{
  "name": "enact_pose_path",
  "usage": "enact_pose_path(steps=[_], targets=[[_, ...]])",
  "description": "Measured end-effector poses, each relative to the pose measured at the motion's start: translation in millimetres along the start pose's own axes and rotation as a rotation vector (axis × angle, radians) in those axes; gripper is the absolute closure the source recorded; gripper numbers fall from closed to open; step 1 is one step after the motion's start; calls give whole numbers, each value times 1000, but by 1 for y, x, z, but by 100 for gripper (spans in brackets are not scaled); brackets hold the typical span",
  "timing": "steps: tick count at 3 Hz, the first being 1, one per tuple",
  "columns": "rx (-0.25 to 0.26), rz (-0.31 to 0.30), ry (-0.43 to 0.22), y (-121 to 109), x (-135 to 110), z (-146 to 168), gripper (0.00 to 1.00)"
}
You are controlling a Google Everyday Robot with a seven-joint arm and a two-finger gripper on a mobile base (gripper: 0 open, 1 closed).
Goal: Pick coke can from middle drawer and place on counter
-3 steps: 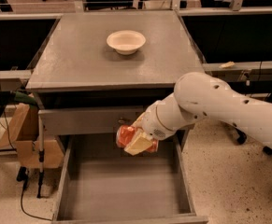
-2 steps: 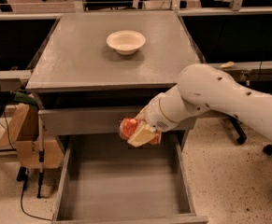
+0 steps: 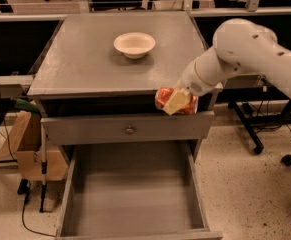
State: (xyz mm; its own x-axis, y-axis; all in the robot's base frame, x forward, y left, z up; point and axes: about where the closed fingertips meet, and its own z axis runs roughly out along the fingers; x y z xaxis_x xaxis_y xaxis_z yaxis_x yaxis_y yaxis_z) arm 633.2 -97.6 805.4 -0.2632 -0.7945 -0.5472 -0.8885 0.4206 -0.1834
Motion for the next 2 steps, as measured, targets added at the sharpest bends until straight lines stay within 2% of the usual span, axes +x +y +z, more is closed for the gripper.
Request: enact_pose_path(steps=[1, 2], targets=[[31, 26, -1, -14, 0, -11, 100], [134, 87, -27, -52, 4, -55, 100]])
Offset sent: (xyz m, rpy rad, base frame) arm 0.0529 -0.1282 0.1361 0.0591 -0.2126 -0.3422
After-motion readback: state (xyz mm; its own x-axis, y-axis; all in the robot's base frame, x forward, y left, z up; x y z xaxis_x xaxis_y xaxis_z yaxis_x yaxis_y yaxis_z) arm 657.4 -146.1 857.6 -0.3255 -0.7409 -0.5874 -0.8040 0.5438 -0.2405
